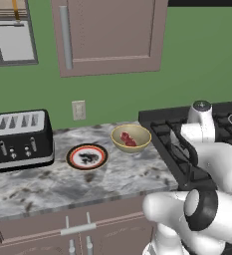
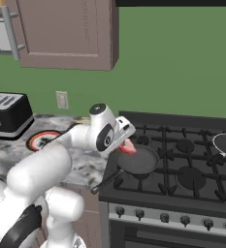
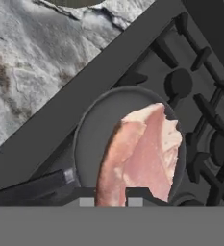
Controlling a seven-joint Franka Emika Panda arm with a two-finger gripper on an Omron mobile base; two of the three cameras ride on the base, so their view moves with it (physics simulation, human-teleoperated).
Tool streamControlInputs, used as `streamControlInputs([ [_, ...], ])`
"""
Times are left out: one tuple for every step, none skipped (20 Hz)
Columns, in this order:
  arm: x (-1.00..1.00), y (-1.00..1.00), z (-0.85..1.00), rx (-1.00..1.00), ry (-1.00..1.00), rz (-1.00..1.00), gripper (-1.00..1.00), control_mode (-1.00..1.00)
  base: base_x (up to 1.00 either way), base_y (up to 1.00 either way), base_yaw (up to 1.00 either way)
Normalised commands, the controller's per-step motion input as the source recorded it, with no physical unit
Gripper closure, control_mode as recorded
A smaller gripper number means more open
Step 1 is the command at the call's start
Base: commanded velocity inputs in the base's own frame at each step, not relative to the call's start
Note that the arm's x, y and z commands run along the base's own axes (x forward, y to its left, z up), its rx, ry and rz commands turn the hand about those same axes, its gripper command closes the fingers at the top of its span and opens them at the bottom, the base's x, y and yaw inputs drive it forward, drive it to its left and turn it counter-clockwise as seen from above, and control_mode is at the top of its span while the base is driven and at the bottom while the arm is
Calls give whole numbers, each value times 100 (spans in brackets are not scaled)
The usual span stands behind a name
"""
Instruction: Place one of the steaks on the plate and the other in the bowl. Then place the bowl in the fridge.
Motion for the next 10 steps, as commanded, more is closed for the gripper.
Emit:
streamControlInputs([
  [-100,84,88,-4,0,13,100,-100,0,0,0],
  [-100,81,94,-5,0,14,100,-100,0,0,0],
  [-89,84,99,-6,0,14,100,-100,0,0,0],
  [-83,86,100,-4,0,14,100,-100,0,0,0],
  [-81,84,100,0,1,12,100,-100,0,0,0],
  [-90,81,96,0,1,10,100,-100,0,0,0],
  [-93,77,98,0,6,10,100,-100,0,0,0],
  [-86,72,90,0,12,10,100,-100,0,0,0],
  [-82,74,83,0,14,13,100,-100,0,0,0],
  [-82,79,76,0,14,13,100,-100,0,0,0],
])
